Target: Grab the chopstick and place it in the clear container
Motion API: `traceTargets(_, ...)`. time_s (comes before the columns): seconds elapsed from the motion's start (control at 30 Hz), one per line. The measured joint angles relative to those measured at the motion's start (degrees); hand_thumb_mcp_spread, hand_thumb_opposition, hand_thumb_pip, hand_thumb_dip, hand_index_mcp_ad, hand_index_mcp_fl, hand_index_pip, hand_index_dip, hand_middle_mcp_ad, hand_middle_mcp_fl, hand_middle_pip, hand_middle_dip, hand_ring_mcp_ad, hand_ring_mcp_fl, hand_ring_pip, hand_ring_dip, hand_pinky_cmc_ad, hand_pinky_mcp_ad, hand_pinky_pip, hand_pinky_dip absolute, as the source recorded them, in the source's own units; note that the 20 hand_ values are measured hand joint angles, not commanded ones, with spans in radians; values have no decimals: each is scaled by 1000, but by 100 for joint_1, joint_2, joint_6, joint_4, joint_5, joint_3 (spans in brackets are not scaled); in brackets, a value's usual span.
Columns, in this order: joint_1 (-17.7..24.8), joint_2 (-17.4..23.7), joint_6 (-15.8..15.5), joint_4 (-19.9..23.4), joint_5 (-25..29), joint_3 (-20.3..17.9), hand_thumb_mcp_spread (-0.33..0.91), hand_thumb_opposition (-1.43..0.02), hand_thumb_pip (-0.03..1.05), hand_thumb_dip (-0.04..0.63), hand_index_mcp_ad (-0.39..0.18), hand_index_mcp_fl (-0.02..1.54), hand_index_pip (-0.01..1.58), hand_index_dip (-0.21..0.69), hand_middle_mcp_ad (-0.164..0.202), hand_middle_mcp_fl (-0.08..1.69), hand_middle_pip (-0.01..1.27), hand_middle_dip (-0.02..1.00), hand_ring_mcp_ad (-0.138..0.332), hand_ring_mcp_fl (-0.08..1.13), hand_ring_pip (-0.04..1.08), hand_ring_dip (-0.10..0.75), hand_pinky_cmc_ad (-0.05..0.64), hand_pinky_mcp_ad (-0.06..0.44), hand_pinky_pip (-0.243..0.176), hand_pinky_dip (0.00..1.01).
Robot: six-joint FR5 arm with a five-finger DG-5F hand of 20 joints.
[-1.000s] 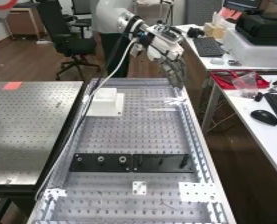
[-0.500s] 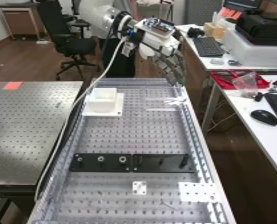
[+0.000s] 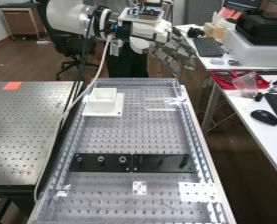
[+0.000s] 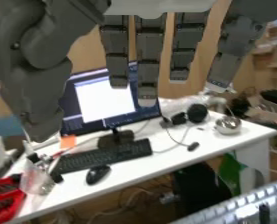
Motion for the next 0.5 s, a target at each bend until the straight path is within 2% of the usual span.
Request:
traceTargets(0.13, -316, 441, -339, 743, -810, -570, 178, -737, 653, 141, -54, 239, 112, 106, 56, 370, 119, 456, 113, 152, 87, 314, 393, 330, -51, 578)
traceTargets(0.27, -614, 838, -735, 1516, -1548, -1041, 140, -735, 653, 112, -58, 175, 101, 140, 61, 309, 115, 415, 133, 99, 94, 278, 393, 330, -51, 508)
traceTargets(0.33, -674, 924, -840, 1739, -1717, -1106, 113, -730, 653, 113, -59, 159, 101, 148, 61, 314, 113, 394, 134, 79, 91, 255, 387, 330, -51, 461)
traceTargets(0.37, -676, 922, -866, 1769, -1722, -1101, 106, -724, 654, 93, -61, 152, 87, 147, 56, 291, 112, 384, 129, 77, 87, 243, 386, 328, -51, 445)
traceTargets(0.5, -629, 832, -986, 1698, -1526, -1013, 98, -730, 656, 91, -61, 150, 91, 169, 54, 234, 113, 382, 133, 63, 89, 239, 384, 328, -51, 429)
